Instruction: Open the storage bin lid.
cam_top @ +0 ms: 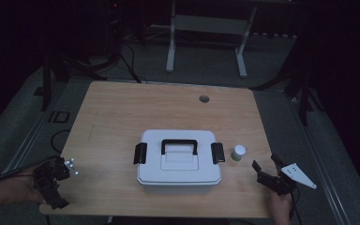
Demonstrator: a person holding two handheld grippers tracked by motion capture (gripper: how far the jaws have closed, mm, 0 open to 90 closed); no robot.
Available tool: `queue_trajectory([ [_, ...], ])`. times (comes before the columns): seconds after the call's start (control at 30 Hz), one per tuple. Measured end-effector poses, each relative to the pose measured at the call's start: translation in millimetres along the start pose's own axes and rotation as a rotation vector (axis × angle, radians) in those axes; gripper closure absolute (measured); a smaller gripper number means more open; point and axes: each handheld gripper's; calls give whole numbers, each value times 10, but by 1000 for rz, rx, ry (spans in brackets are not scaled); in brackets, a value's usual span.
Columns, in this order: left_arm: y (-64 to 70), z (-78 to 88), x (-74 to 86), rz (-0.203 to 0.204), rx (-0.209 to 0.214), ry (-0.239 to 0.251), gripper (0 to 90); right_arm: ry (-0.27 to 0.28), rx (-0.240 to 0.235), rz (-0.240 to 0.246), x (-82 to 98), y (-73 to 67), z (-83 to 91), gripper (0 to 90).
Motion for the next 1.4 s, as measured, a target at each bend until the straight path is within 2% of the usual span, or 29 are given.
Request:
queue_trajectory([
  [0.3,97,141,-277,-56,0,-8,10,-4,-2,0,2,2,-4,137],
  [0.6,182,290,-536,-102,6,11,11,-4,-4,-6,4,5,-4,137],
  [0.7,223,369,-701,-132,5,5,10,-8,-4,-5,6,-2,-9,137],
  [0.73,223,369,-701,-132,5,5,10,-9,-5,-5,6,-3,-10,137],
  [0.77,233,406,-798,-150,3,1,10,-8,-5,-4,6,-4,-10,137],
  [0.83,233,406,-798,-150,3,1,10,-10,-6,-3,7,-4,-11,137],
  [0.93,279,461,-1004,-200,6,14,10,-9,-8,-3,7,-5,-11,137],
  [1.0,324,463,-1140,-224,24,15,10,-8,-9,-4,7,-3,-9,137],
  [1.03,324,463,-1140,-224,24,15,10,-8,-9,-4,7,-3,-9,137],
  [1.13,349,486,-1271,-241,18,13,10,-10,-13,0,8,-6,-10,137],
  [1.2,369,512,-1359,-258,20,10,10,-12,-15,2,9,-8,-12,137],
  [1.23,392,541,-1452,-275,27,11,10,-11,-16,1,9,-9,-12,137],
  [1.3,404,555,-1498,-281,29,16,10,-13,-16,0,8,-10,-12,137],
  [1.33,425,576,-1590,-300,38,20,10,-12,-17,2,9,-11,-12,137],
  [1.4,436,581,-1633,-313,40,18,10,-12,-17,2,9,-12,-13,137],
])
Point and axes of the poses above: each handheld gripper's, and its own axes: z roughly backward along the jaws, x roughly out of its underside, y roughly to its right, and after that the axes turned 15 degrees about y, right-handed
